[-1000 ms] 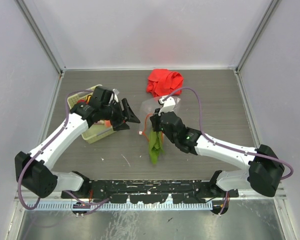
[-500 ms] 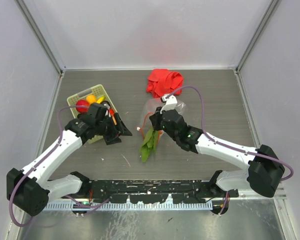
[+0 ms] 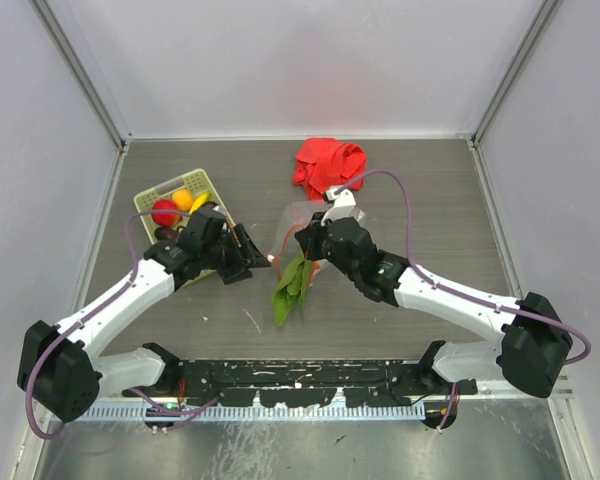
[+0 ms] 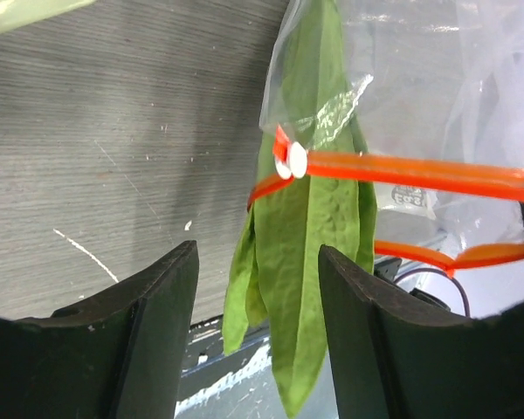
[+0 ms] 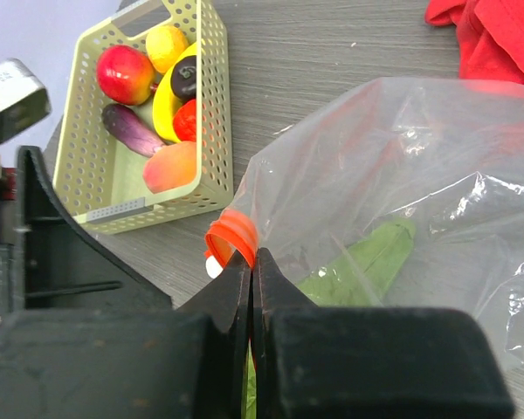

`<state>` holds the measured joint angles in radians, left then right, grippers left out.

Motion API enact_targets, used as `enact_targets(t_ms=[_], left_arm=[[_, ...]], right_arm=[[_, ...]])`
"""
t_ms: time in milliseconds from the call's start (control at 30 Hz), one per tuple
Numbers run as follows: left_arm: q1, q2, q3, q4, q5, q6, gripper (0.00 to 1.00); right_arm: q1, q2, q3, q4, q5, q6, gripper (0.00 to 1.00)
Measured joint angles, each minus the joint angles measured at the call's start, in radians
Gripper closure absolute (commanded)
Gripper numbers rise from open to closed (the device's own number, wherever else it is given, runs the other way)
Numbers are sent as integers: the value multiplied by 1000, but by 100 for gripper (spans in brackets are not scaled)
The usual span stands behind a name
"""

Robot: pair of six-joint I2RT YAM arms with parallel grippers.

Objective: Place the food in the zip-top bag and seal the zipper
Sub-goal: Place the fake vegetable in the zipper food storage bag.

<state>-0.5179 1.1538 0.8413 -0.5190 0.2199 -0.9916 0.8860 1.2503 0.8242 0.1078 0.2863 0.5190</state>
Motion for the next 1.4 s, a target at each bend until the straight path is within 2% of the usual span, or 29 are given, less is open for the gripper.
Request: enact_targets(t_ms=[467,767,1033,1400], left_arm=[[-69,79,-32,177,-106,-16,49],[-122,103,-98,268,-176,-40,47],[-216,-13,-203,351,-278,-53,45],[-235,48,-211,406,-372,-78,55]], right_arm=[[0,0,18,0,-38,25,100],[0,0,19,-2,-45,31,100],[-1,-9,19,-4,-45,33,100],[-3,-16,19,-3,-54,34,100]])
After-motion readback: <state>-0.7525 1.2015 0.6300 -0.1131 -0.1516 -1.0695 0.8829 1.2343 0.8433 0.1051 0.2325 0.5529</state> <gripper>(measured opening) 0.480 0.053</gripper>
